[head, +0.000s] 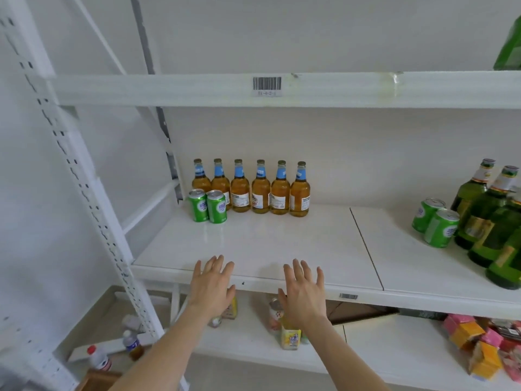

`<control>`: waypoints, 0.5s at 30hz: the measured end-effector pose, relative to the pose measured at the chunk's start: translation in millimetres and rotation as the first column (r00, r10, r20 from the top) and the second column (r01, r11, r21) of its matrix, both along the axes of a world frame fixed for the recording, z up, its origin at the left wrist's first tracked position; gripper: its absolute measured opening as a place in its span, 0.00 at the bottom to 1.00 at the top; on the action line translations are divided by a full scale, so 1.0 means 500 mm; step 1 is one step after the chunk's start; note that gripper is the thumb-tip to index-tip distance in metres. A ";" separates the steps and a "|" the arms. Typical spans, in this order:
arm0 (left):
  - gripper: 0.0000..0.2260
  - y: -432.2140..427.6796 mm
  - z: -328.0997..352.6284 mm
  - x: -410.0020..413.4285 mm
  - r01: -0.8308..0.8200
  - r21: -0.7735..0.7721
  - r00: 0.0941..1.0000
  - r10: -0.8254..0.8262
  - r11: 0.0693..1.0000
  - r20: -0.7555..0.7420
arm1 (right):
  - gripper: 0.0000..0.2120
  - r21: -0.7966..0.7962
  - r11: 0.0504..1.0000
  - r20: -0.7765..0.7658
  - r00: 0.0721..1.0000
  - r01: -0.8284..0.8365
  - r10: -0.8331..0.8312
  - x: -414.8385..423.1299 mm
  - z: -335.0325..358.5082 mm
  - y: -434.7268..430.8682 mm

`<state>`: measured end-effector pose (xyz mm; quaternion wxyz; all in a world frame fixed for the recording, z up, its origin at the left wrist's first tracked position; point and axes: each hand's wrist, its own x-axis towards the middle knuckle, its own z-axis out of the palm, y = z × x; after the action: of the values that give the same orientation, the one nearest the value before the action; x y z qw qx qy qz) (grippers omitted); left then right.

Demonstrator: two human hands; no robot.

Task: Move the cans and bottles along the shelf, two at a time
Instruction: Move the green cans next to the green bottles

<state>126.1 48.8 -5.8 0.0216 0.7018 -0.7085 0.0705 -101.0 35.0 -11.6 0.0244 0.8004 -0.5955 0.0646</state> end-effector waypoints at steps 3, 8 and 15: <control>0.25 -0.011 0.006 0.077 -0.014 0.005 1.000 0.014 1.000 0.019 | 0.28 0.000 1.000 0.005 1.000 -0.009 0.009 0.076 0.002 -0.015; 0.26 -0.053 0.012 0.171 -0.035 0.002 0.999 0.035 0.999 0.032 | 0.29 0.002 0.999 -0.002 0.999 -0.032 0.032 0.173 0.006 -0.064; 0.26 -0.160 0.021 0.261 -0.064 -0.014 0.997 0.065 0.998 0.029 | 0.29 -0.011 0.999 -0.015 0.999 -0.039 0.039 0.266 0.019 -0.184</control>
<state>256.7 -31.3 4.7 0.0134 0.7231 -0.6852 0.0862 31.8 -56.9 -2.0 0.0323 0.8122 -0.5792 0.0624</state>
